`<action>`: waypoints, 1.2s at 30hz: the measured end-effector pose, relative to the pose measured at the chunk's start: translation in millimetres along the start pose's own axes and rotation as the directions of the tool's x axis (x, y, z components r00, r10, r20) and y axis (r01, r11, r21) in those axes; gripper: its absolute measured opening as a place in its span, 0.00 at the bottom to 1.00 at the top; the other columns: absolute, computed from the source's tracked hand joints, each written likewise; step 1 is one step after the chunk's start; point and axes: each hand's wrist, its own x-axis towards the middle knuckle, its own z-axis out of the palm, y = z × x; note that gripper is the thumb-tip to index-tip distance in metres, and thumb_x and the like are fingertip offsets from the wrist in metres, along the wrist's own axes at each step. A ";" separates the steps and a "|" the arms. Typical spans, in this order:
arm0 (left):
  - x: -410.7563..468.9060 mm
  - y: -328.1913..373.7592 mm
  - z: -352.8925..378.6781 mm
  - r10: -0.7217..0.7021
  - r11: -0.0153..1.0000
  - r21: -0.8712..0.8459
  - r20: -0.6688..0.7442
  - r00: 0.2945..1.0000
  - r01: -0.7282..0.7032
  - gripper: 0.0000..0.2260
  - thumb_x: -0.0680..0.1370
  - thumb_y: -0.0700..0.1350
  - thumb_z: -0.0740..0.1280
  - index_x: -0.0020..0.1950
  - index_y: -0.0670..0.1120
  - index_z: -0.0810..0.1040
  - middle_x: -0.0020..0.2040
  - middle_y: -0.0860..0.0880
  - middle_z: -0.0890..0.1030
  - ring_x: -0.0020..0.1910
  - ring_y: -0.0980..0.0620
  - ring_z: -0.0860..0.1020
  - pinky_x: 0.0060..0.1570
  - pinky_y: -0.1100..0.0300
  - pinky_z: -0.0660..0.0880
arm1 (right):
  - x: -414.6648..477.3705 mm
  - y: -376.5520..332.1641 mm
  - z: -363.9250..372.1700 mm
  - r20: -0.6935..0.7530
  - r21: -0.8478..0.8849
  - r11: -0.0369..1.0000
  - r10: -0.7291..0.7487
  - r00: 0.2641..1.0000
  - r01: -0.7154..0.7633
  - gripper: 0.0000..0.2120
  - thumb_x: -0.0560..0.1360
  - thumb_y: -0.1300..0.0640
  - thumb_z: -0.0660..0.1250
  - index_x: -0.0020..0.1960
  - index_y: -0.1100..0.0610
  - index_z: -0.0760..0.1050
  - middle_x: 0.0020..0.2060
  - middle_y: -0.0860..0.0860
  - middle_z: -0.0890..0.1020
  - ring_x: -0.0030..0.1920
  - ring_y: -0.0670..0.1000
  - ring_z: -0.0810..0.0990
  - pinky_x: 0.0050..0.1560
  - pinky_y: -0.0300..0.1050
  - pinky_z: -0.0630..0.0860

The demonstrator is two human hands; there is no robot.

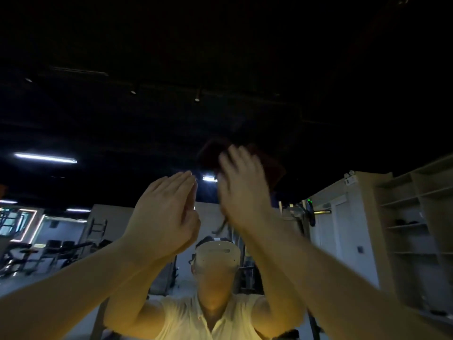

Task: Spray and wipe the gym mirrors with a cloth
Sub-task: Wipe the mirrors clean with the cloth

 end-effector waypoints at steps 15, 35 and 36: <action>-18.0 52.1 -1.8 0.067 0.998 0.010 0.097 0.993 -0.068 0.32 0.76 0.55 0.57 0.75 0.38 0.74 0.74 0.39 0.76 0.74 0.40 0.74 0.73 0.46 0.64 | -63.2 100.3 -35.6 -0.092 -0.138 0.867 0.471 0.877 -0.480 0.27 0.83 0.49 0.51 0.81 0.56 0.61 0.81 0.59 0.60 0.82 0.59 0.55 0.80 0.64 0.55; -68.2 60.7 -7.7 0.013 0.985 -0.174 0.007 1.000 -0.012 0.26 0.77 0.47 0.57 0.73 0.38 0.74 0.72 0.39 0.76 0.72 0.45 0.70 0.72 0.48 0.65 | -158.7 7.5 -6.2 0.097 -0.047 0.999 -0.013 0.995 0.017 0.26 0.86 0.45 0.46 0.80 0.53 0.63 0.81 0.55 0.60 0.83 0.56 0.52 0.81 0.62 0.50; -72.9 62.4 -8.5 0.000 0.981 -0.195 0.012 1.000 0.002 0.25 0.78 0.47 0.56 0.73 0.39 0.75 0.72 0.39 0.76 0.72 0.45 0.69 0.72 0.48 0.64 | -194.5 -1.3 -8.0 0.150 -0.039 0.992 -0.115 0.982 0.122 0.25 0.86 0.45 0.48 0.80 0.53 0.64 0.81 0.55 0.61 0.83 0.56 0.51 0.82 0.61 0.50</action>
